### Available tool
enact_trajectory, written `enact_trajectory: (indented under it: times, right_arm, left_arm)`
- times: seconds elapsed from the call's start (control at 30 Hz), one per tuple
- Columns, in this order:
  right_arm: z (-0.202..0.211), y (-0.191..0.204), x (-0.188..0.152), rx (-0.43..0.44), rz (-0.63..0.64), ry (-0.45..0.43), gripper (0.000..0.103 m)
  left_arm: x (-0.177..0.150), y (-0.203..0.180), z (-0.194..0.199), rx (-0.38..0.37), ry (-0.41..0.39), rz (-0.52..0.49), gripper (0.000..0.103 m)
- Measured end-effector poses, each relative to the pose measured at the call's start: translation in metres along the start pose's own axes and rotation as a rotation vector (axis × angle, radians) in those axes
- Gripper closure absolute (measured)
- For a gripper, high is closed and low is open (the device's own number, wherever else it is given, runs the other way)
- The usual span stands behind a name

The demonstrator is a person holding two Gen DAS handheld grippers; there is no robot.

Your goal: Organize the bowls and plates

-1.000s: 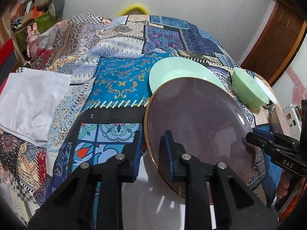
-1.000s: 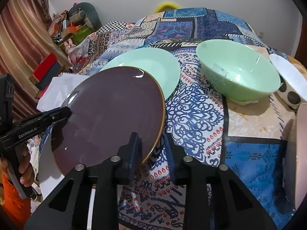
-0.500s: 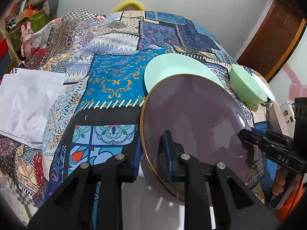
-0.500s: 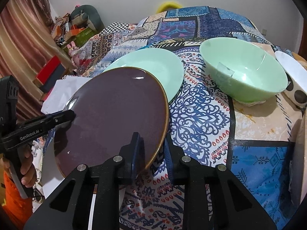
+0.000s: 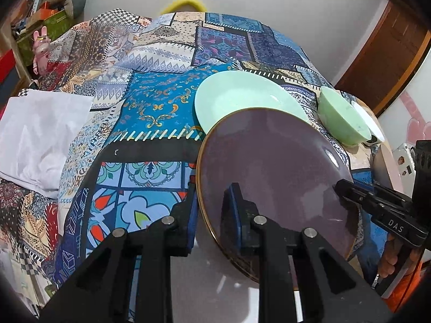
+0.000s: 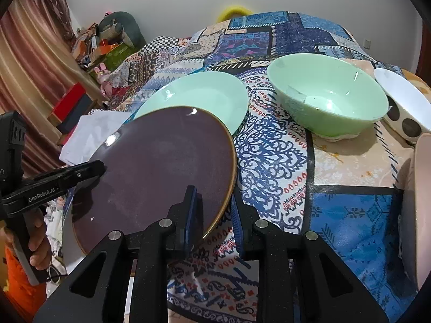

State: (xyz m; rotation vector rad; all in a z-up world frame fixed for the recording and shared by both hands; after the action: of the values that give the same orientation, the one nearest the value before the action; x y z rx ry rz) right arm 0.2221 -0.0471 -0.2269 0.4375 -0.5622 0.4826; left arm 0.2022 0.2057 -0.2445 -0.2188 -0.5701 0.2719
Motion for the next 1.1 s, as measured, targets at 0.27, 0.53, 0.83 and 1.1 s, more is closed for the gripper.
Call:
enact_trajectory:
  times: [0.27,0.53,0.83,1.1]
  right_arm:
    - [0.016,-0.006,-0.005,-0.005,-0.009,-0.029,0.081]
    - [0.042,-0.012,-0.012,-0.019,-0.011,-0.065,0.081]
    - [0.070,-0.025,-0.022,-0.036,-0.017,-0.102,0.081]
    - [0.092,-0.038,-0.037,-0.043,-0.034,-0.123,0.081]
  left_arm:
    - [-0.006,-0.013,0.008,-0.014,-0.004,-0.002,0.082]
    - [-0.011,-0.036,0.025,-0.033,-0.026,-0.022,0.082]
    - [-0.021,-0.068,0.047,-0.048,-0.047,-0.059,0.082]
    - [-0.034,-0.097,0.061,-0.056,-0.049,-0.094,0.082]
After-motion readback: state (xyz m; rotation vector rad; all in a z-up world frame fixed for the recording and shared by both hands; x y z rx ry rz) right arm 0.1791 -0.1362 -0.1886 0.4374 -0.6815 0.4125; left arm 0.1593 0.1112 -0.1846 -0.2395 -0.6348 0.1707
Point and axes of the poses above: each gripper's, at about its wrist camera, not at the fingertips, and z roughly against the way its jaws point, y to its left, x to its top, the point moved 2 cm from there along -z, roughly the way its jaws point, and after that the axes turned 4 degrees about z, right-handed, at the moved point
